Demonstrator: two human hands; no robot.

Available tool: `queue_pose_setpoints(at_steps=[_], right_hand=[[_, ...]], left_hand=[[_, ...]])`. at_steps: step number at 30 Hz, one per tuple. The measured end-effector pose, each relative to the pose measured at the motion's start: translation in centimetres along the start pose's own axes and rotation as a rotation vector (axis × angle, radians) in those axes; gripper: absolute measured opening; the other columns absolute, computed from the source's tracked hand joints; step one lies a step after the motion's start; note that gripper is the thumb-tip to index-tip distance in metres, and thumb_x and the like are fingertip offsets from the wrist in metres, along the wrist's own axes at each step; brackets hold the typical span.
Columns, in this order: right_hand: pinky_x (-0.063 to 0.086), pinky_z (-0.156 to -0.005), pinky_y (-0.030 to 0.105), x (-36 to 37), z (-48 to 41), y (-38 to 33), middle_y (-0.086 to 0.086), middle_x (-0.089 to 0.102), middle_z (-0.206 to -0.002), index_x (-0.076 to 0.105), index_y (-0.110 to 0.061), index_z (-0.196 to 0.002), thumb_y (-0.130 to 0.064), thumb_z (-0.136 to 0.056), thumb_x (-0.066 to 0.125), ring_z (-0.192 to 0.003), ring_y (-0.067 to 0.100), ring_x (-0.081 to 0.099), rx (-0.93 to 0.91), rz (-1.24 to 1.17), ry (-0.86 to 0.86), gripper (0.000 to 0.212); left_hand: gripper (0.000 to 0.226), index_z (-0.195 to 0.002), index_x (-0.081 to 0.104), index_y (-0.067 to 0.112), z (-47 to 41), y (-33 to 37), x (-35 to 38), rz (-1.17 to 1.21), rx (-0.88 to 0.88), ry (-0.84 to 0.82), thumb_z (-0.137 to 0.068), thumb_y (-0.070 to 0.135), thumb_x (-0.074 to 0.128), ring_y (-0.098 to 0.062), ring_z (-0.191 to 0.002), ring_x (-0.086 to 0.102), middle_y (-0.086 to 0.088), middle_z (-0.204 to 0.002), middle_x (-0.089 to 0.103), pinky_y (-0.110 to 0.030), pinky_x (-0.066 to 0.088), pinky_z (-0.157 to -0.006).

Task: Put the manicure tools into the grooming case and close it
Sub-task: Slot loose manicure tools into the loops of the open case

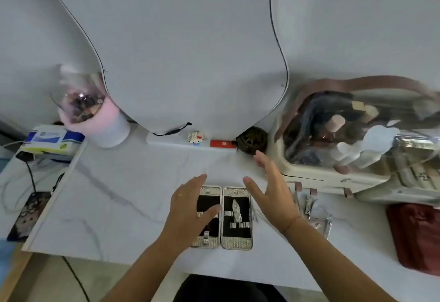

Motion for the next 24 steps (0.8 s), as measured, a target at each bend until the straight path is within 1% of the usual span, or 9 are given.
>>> queue_pose_setpoints(at_steps=[3,5,10,13,17,19,21,22,24], right_hand=[[0.032,-0.108,0.027,1.5,-0.1,2.5,-0.007,0.042,-0.142,0.03,-0.025,-0.142,-0.042,-0.088,0.055,-0.13,0.005,0.038,0.022,0.01,0.001,0.062],[0.035,-0.108,0.031,3.3,0.1,4.8,-0.006,0.044,-0.141,0.032,-0.023,-0.141,-0.043,-0.087,0.055,-0.129,0.006,0.039,0.023,0.026,-0.015,0.062],[0.031,-0.108,0.024,5.8,-0.1,8.4,-0.009,0.042,-0.142,0.033,-0.025,-0.14,-0.06,-0.081,0.044,-0.132,0.004,0.037,-0.032,0.043,0.019,0.07],[0.029,-0.106,0.018,6.6,0.0,9.7,-0.009,0.044,-0.141,0.035,-0.022,-0.138,-0.056,-0.084,0.049,-0.132,0.003,0.037,-0.103,0.07,0.075,0.065],[0.029,-0.105,0.015,7.2,0.6,10.4,-0.013,0.043,-0.138,0.036,-0.024,-0.138,-0.051,-0.083,0.05,-0.13,-0.002,0.034,-0.173,0.054,0.101,0.062],[0.026,-0.098,0.002,7.0,1.0,10.5,-0.015,0.042,-0.136,0.038,-0.025,-0.136,-0.04,-0.085,0.058,-0.126,-0.005,0.035,-0.191,0.05,0.094,0.057],[0.028,-0.088,-0.005,6.2,1.4,10.9,-0.019,0.047,-0.126,0.047,-0.025,-0.13,-0.027,-0.085,0.063,-0.116,-0.014,0.04,-0.202,0.053,0.092,0.048],[0.031,-0.085,-0.004,5.4,1.6,11.3,-0.021,0.051,-0.119,0.053,-0.025,-0.125,-0.025,-0.084,0.064,-0.108,-0.016,0.044,-0.203,0.068,0.108,0.042],[0.038,-0.081,0.003,4.0,2.1,12.3,-0.019,0.058,-0.105,0.062,-0.026,-0.113,-0.023,-0.083,0.065,-0.096,-0.009,0.053,-0.177,0.116,0.151,0.03]], left_hand=[[0.079,-0.142,0.021,0.036,-1.2,-2.2,1.4,-0.015,0.0,0.01,-0.074,0.073,0.035,0.015,-0.124,0.007,0.024,-0.139,0.021,-0.035,0.009,-0.117],[0.081,-0.145,0.025,0.03,-2.0,-3.9,2.7,-0.016,0.029,0.019,-0.076,0.072,0.036,0.014,-0.126,0.011,0.023,-0.138,0.024,-0.038,0.011,-0.118],[0.076,-0.144,0.031,0.025,-3.6,-6.8,4.9,-0.031,0.11,0.088,-0.08,0.064,0.044,0.018,-0.127,0.012,0.023,-0.138,0.028,-0.038,0.017,-0.116],[0.073,-0.141,0.037,0.024,-4.1,-8.1,6.1,-0.032,0.158,0.117,-0.08,0.063,0.046,0.012,-0.128,0.021,0.021,-0.137,0.035,-0.043,0.02,-0.116],[0.071,-0.139,0.039,0.027,-3.9,-8.5,6.8,-0.054,0.236,0.146,-0.079,0.066,0.045,0.025,-0.127,0.01,0.03,-0.133,0.031,-0.035,0.013,-0.116],[0.074,-0.139,0.039,0.031,-3.7,-8.6,6.9,-0.065,0.273,0.16,-0.077,0.072,0.043,0.018,-0.129,0.016,0.032,-0.132,0.03,-0.031,0.015,-0.114],[0.077,-0.139,0.04,0.029,-3.7,-8.8,6.9,-0.075,0.286,0.169,-0.076,0.074,0.041,0.01,-0.127,0.024,0.026,-0.132,0.036,-0.024,0.019,-0.111],[0.077,-0.138,0.042,0.028,-3.7,-8.8,6.9,-0.069,0.283,0.171,-0.076,0.073,0.042,0.008,-0.126,0.027,0.024,-0.132,0.038,-0.022,0.021,-0.109],[0.074,-0.137,0.043,0.029,-3.7,-9.0,6.9,-0.06,0.274,0.167,-0.076,0.07,0.041,0.003,-0.126,0.032,0.021,-0.131,0.043,-0.023,0.024,-0.107]])
Point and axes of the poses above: each hand's wrist, its own z-axis away from the middle knuckle, its own x-axis out of the palm, y = z × x, the point moved 5 cm from there along -z, towards the middle knuckle
